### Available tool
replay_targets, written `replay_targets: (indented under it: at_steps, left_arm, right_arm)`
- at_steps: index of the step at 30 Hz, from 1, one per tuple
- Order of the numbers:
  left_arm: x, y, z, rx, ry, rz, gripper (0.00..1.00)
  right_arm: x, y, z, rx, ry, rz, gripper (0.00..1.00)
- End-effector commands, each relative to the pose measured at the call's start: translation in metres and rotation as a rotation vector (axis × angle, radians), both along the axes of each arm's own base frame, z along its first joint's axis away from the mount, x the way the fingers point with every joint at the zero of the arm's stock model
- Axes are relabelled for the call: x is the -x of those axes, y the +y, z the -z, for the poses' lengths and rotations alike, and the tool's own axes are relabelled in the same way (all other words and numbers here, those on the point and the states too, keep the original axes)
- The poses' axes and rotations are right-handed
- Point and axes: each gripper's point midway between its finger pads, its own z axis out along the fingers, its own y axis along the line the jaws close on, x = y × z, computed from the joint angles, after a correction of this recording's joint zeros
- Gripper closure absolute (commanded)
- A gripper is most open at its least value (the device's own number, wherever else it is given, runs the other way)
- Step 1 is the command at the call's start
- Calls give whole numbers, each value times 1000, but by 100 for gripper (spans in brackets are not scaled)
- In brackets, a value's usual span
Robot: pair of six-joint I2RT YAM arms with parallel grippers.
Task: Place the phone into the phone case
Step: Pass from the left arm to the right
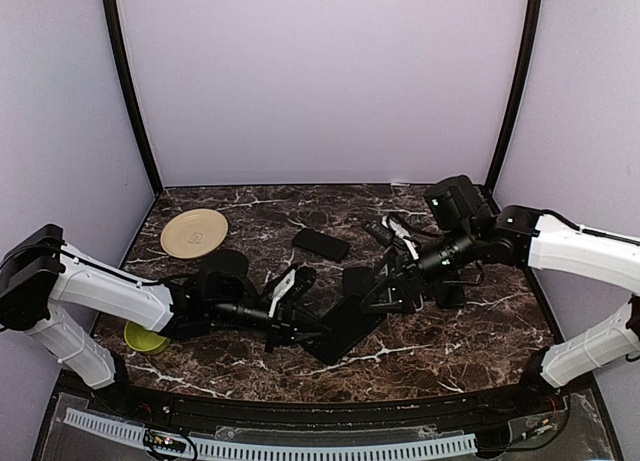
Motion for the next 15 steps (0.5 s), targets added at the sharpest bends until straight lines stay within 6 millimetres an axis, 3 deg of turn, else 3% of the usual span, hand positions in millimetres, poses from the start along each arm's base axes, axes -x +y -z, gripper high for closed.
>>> replay_targets:
  at_steps: [1,3,5,9,10,13,14,15]
  left_arm:
    - [3,-1,-21,42,-57,19,100]
    - [3,-1,-21,41,-54,22,100]
    - [4,-1,-22,44,-54,27,100]
    - [4,-1,-22,45,-54,27,100]
    - [4,-1,-23,47,-56,27,100]
    - [4,-1,-26,55,-62,27,98]
    - [4,0,-27,58,-64,25,84]
    - [4,0,-29,63,-68,22,76]
  right_arm:
    - [15,7,11,57,-19,-96,13]
    - [15,11,20,89,-21,-96,21]
    - [13,15,26,109,-22,-90,38]
    - [12,20,20,78,-24,-90,96]
    - [10,21,17,68,-33,-79,100]
    - [7,21,3,25,-68,-62,100]
    - [7,22,-4,6,-76,-52,100]
    - [5,22,-10,-12,-80,-36,100]
